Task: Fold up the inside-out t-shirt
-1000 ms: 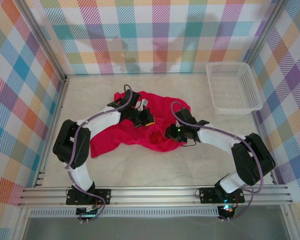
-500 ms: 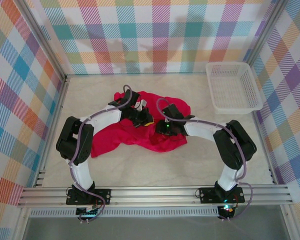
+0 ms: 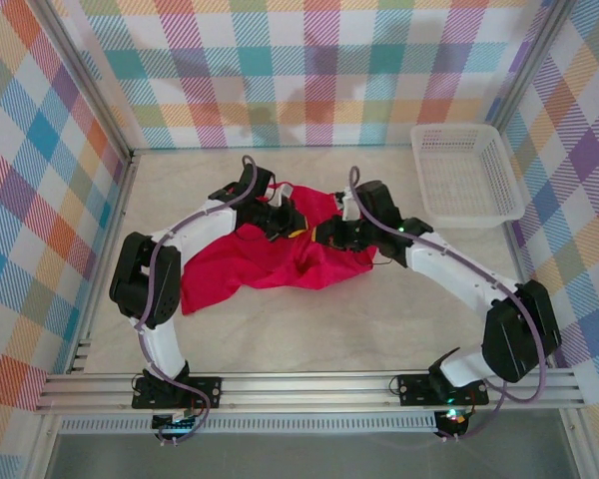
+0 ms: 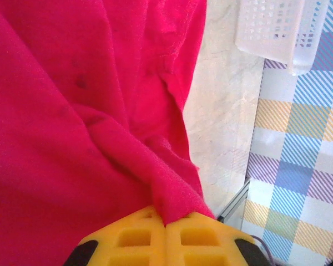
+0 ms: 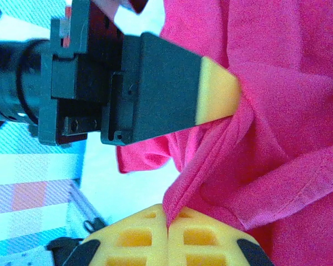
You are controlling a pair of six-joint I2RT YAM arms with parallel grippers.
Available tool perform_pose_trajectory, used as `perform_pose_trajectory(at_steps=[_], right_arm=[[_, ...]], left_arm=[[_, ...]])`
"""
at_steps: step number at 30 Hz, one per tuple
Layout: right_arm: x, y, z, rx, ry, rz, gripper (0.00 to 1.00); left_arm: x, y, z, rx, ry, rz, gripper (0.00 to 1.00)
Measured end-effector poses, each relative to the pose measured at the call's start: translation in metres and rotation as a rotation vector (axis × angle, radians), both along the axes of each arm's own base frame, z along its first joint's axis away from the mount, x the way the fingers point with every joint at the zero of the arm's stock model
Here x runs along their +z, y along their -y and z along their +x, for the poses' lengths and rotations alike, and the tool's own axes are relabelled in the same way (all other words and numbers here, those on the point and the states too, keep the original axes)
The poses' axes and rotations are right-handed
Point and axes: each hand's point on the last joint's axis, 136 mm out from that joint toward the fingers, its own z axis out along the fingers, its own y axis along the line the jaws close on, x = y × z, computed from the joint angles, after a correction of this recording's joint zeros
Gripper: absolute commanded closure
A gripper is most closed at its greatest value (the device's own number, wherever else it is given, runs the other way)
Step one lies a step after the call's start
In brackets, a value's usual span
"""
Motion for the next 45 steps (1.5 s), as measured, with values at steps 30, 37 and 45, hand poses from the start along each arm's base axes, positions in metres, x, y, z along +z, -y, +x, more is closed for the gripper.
perform_pose_trajectory(at_steps=[30,37,45], right_arm=[[-0.082,0.022,0.048,-0.112,-0.266,0.052,1.00],[-0.081,0.021,0.048,-0.116,-0.271,0.055,1.00],[-0.089,0.027,0.048,-0.135,-0.274,0.015,1.00]], left_arm=[[-0.086,0.009,-0.047,-0.031,0.088,0.362,0.54],[-0.093,0.010,-0.022,0.073,0.103,0.397,0.89],[-0.080,0.009,-0.019,0.091,0.084,0.418,1.00]])
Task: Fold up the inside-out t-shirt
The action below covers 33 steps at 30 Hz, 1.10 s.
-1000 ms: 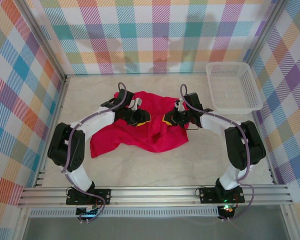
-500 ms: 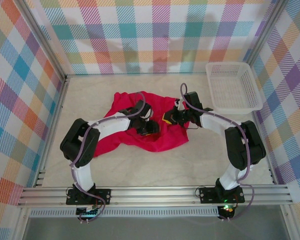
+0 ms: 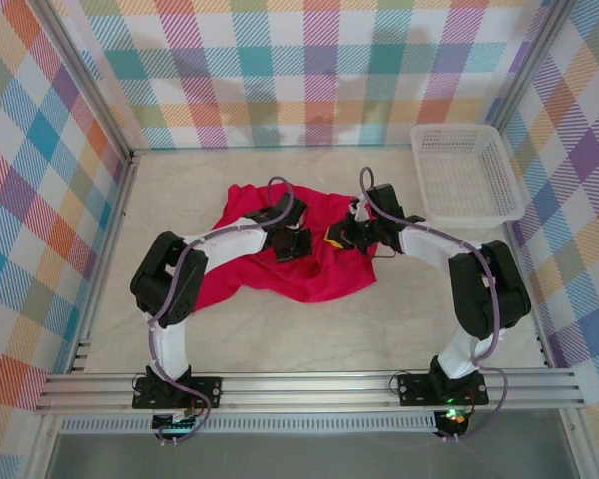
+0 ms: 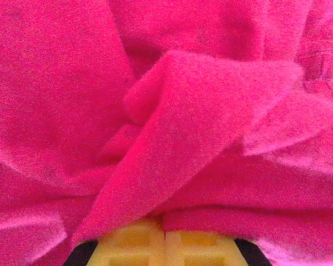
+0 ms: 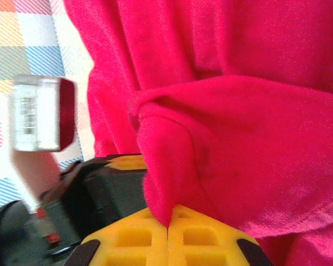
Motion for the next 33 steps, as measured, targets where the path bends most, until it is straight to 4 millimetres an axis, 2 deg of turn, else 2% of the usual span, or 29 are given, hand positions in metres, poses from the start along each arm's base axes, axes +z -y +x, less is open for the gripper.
perform_pose_trajectory(at_steps=[2,5,8,10,12,13,16,18,21,24,26,29,33], right_arm=[[-0.007,0.004,0.001,-0.007,-0.007,-0.042,1.00],[-0.020,0.008,0.015,-0.015,-0.014,-0.098,1.00],[-0.038,0.007,0.031,-0.008,-0.031,-0.132,1.00],[-0.046,0.004,0.037,0.008,-0.045,-0.133,1.00],[-0.048,0.002,0.037,0.022,-0.049,-0.129,0.99],[-0.049,0.002,0.036,0.024,-0.054,-0.131,0.91],[-0.048,0.009,0.032,0.019,-0.062,-0.160,0.61],[-0.040,0.017,0.026,0.012,-0.050,-0.188,0.55],[-0.012,0.031,0.009,-0.002,0.012,-0.214,0.54],[0.021,0.039,-0.007,-0.018,0.094,-0.213,0.61],[0.029,0.037,-0.016,-0.011,0.124,-0.214,0.61],[0.023,0.018,-0.032,0.043,0.131,-0.243,0.60],[-0.007,-0.012,-0.053,0.139,0.093,-0.307,0.54]], left_arm=[[0.013,0.001,-0.002,-0.007,0.003,-0.016,1.00],[0.047,0.004,-0.009,-0.026,0.028,-0.077,1.00],[0.097,0.013,-0.015,-0.062,0.086,-0.189,1.00],[0.124,0.019,-0.019,-0.083,0.112,-0.266,1.00],[0.137,0.023,-0.020,-0.093,0.112,-0.326,1.00],[0.139,0.024,-0.020,-0.094,0.106,-0.358,1.00],[0.136,0.025,-0.021,-0.093,0.072,-0.425,1.00],[0.126,0.020,-0.020,-0.073,0.042,-0.452,1.00],[0.108,0.008,-0.012,-0.028,-0.001,-0.461,1.00],[0.094,-0.002,-0.004,0.005,-0.015,-0.432,1.00],[0.086,-0.011,-0.003,0.017,-0.016,-0.389,1.00],[0.074,-0.026,-0.003,0.037,-0.025,-0.322,1.00],[0.052,-0.055,-0.011,0.083,-0.058,-0.276,0.94]])
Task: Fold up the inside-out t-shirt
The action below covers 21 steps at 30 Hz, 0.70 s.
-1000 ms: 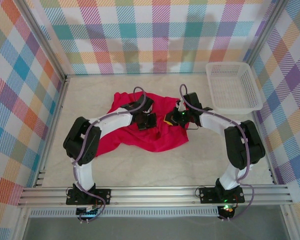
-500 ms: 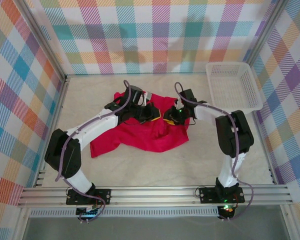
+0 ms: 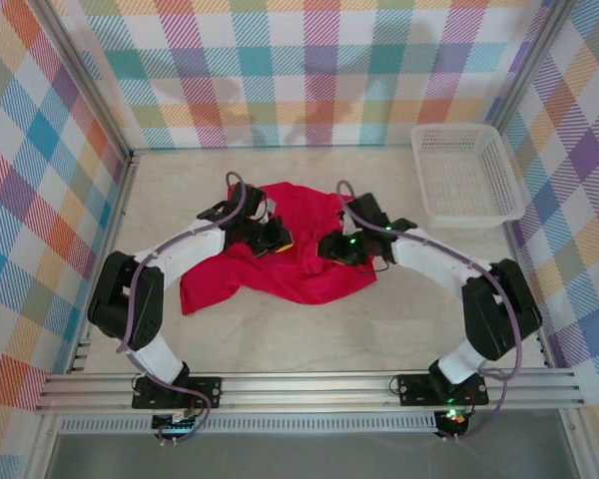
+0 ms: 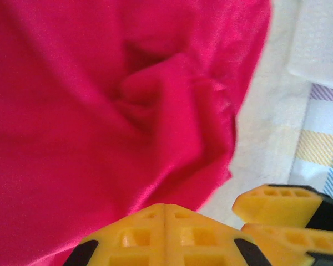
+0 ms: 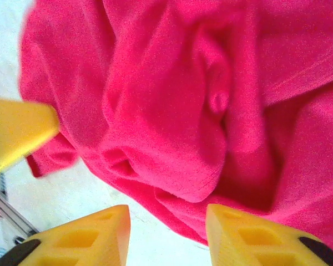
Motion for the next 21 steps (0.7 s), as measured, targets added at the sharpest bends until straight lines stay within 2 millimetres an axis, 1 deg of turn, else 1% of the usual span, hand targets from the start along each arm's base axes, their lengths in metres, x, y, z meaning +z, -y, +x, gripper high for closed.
perform_pose_trajectory(at_steps=[2,3,4,5,6,7,8,9,10,12,15,16,17,19,21], right_arm=[[-0.019,-0.008,-0.005,0.026,-0.033,-0.036,0.54],[-0.026,-0.010,-0.005,0.031,-0.044,-0.049,0.54],[-0.035,-0.010,-0.004,0.030,-0.058,-0.063,0.59],[-0.042,-0.009,-0.003,0.031,-0.068,-0.077,0.64],[-0.047,-0.009,-0.003,0.032,-0.074,-0.088,0.73],[-0.052,-0.009,-0.001,0.032,-0.080,-0.095,0.85],[-0.052,-0.010,0.001,0.034,-0.078,-0.099,0.94],[-0.051,-0.011,0.003,0.031,-0.076,-0.101,1.00],[-0.047,-0.013,0.006,0.030,-0.070,-0.099,1.00],[-0.034,-0.017,0.013,0.029,-0.049,-0.090,1.00],[-0.002,-0.020,0.019,0.034,0.001,-0.070,1.00],[0.014,-0.020,0.019,0.038,0.022,-0.059,1.00],[0.028,-0.020,0.018,0.041,0.041,-0.046,1.00],[0.066,-0.019,0.014,0.048,0.094,-0.006,1.00],[0.099,-0.019,0.009,0.056,0.143,0.043,1.00]], left_arm=[[-0.015,-0.018,-0.006,0.034,-0.036,0.022,0.93],[-0.021,-0.024,-0.009,0.045,-0.050,0.030,0.93],[-0.028,-0.030,-0.012,0.056,-0.066,0.038,0.93],[-0.033,-0.035,-0.013,0.066,-0.077,0.047,0.93],[-0.037,-0.038,-0.015,0.073,-0.084,0.053,0.93],[-0.040,-0.039,-0.016,0.075,-0.091,0.059,0.93],[-0.043,-0.040,-0.017,0.076,-0.096,0.063,0.93],[-0.046,-0.040,-0.018,0.077,-0.100,0.066,0.94],[-0.049,-0.040,-0.017,0.077,-0.103,0.068,0.94],[-0.060,-0.040,-0.013,0.081,-0.114,0.081,0.96],[-0.087,-0.045,-0.013,0.083,-0.160,0.129,0.98],[-0.095,-0.049,-0.014,0.089,-0.176,0.151,0.98],[-0.098,-0.049,-0.014,0.087,-0.184,0.155,0.98],[-0.096,-0.053,-0.006,0.092,-0.154,0.185,0.99],[-0.098,-0.055,-0.002,0.095,-0.145,0.203,1.00]])
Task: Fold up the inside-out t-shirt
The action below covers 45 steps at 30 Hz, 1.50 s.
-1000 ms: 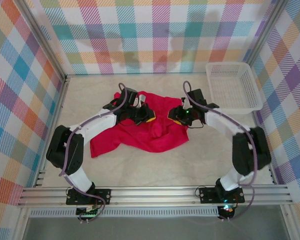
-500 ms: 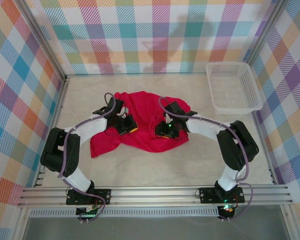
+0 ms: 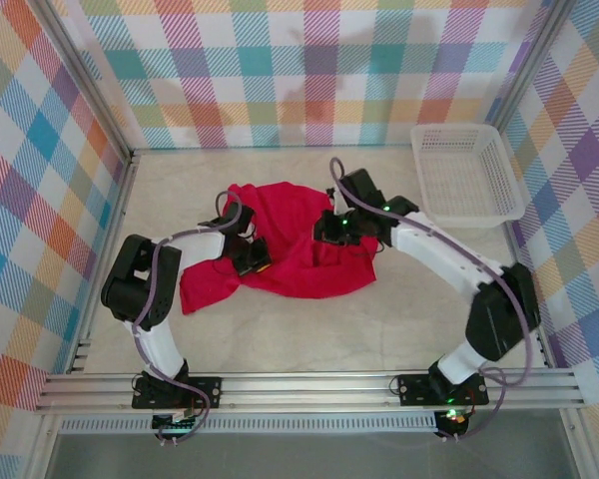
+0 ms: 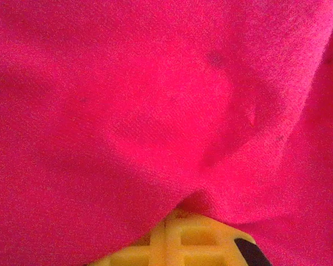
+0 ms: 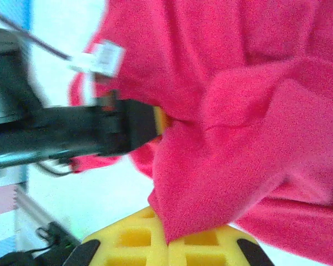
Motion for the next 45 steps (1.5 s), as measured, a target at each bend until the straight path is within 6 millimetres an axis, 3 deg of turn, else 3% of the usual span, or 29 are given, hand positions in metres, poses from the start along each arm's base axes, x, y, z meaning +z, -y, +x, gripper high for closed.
perform_pose_trajectory(at_steps=[3,6,9,14,15,18,22,25,27,30,33,37,40,43,45], right_arm=[[0.038,-0.002,-0.009,0.025,0.046,0.071,1.00],[0.044,-0.013,-0.014,0.065,0.024,0.118,1.00],[0.029,-0.030,-0.004,0.090,-0.037,0.146,1.00],[-0.026,-0.048,0.045,0.061,-0.141,0.113,1.00],[-0.041,-0.047,0.059,0.039,-0.159,0.096,0.95],[-0.074,-0.036,0.093,-0.025,-0.206,0.043,0.62],[-0.086,-0.021,0.118,-0.063,-0.209,0.006,0.46],[-0.080,-0.011,0.114,-0.082,-0.191,-0.019,0.43],[-0.079,0.000,0.099,-0.096,-0.191,-0.040,0.44],[-0.081,0.024,0.073,-0.127,-0.207,-0.060,0.47],[-0.091,0.051,0.055,-0.182,-0.241,-0.070,0.49],[-0.107,0.075,0.047,-0.237,-0.284,-0.081,0.49],[-0.110,0.073,0.045,-0.237,-0.294,-0.071,0.48],[-0.106,0.064,0.046,-0.218,-0.284,-0.040,0.48],[-0.104,0.058,0.046,-0.204,-0.279,-0.023,0.47]], left_arm=[[0.000,-0.001,0.002,-0.004,0.010,0.008,1.00],[0.001,-0.001,0.003,-0.002,0.017,0.012,1.00],[0.002,-0.004,0.003,-0.002,0.025,0.031,1.00],[0.008,-0.013,-0.003,-0.011,0.034,0.086,0.99],[0.012,-0.015,-0.004,-0.014,0.042,0.101,0.98],[0.030,-0.020,-0.008,-0.028,0.085,0.130,0.96],[0.061,-0.013,-0.013,-0.059,0.158,0.138,0.88],[0.082,0.006,-0.015,-0.103,0.211,0.125,0.74],[0.092,0.024,-0.016,-0.138,0.237,0.109,0.64],[0.103,0.054,-0.014,-0.193,0.261,0.091,0.58],[0.102,0.080,-0.001,-0.227,0.260,0.087,0.53],[0.083,0.099,0.017,-0.232,0.228,0.106,0.52],[0.063,0.103,0.029,-0.219,0.194,0.145,0.59],[0.045,0.101,0.035,-0.206,0.162,0.190,0.86],[0.039,0.097,0.034,-0.203,0.147,0.217,0.97]])
